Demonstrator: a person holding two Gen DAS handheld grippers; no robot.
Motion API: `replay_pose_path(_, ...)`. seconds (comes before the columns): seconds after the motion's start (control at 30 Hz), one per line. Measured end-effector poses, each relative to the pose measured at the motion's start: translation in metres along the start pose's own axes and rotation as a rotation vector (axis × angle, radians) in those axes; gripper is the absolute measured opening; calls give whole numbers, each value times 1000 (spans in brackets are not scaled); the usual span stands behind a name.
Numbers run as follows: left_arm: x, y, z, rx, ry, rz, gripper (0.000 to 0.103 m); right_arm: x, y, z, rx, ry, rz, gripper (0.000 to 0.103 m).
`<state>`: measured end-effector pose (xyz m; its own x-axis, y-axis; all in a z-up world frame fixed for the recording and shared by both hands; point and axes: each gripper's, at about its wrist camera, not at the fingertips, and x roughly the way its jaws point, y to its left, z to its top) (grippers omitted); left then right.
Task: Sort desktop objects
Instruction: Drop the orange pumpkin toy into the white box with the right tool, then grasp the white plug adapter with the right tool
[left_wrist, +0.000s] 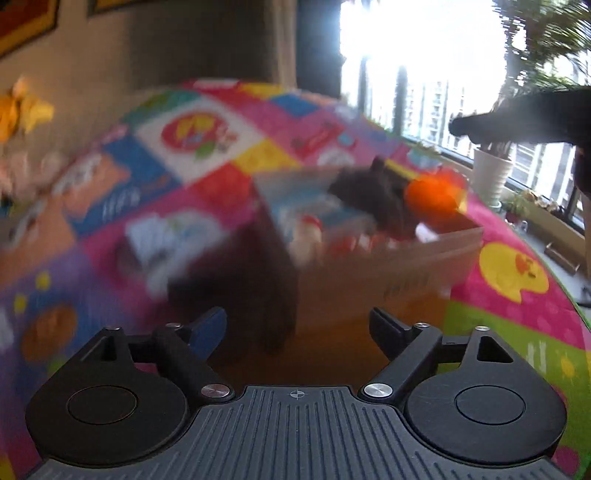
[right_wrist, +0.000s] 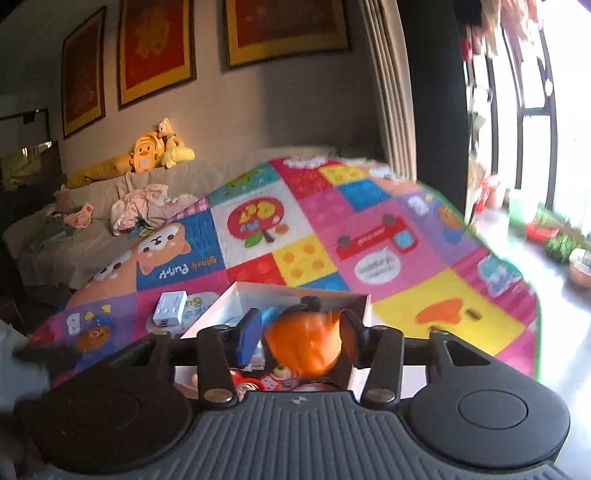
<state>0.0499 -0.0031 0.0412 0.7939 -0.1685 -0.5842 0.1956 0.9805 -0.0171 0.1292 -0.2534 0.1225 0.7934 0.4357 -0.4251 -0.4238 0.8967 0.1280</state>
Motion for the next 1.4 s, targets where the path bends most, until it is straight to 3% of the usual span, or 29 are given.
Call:
replay_pose_path(0.17,-12,15,-19,-20,10,45,96,37,-5,10,78,25,-22,47)
replay_pose_path(0.37,-19,40,-32,-89,-5,140,97,39,4,1,67,52,-14,56)
replay_pose_path(0.47,-23,54,-35,-134,-16,221,100,42,25,-8,-8,87,-14,59)
replay_pose_path(0.63,-35,88,-42,-210,-32,337,100,51,93,-18,-245,91,62,57)
replay_pose_path(0.8,-41,105,-54,-298,-40,303,100,103,152,6,-261,201,208,55)
replay_pose_path(0.93,-44,108,-57,-329,-72,273,101,179,187,29,-196,366,239,60)
replay_pose_path(1.07,-45,113,-60,-368,-84,245,101,263,210,34,-96,522,179,60)
replay_pose_path(1.17,-47,118,-62,-405,-90,232,101,309,221,27,-87,555,45,60)
replay_pose_path(1.27,-48,121,-64,-426,-95,215,101,325,225,18,-114,585,9,47)
replay_pose_path(1.4,-47,120,-65,-425,-95,208,101,273,222,31,-146,512,135,47)
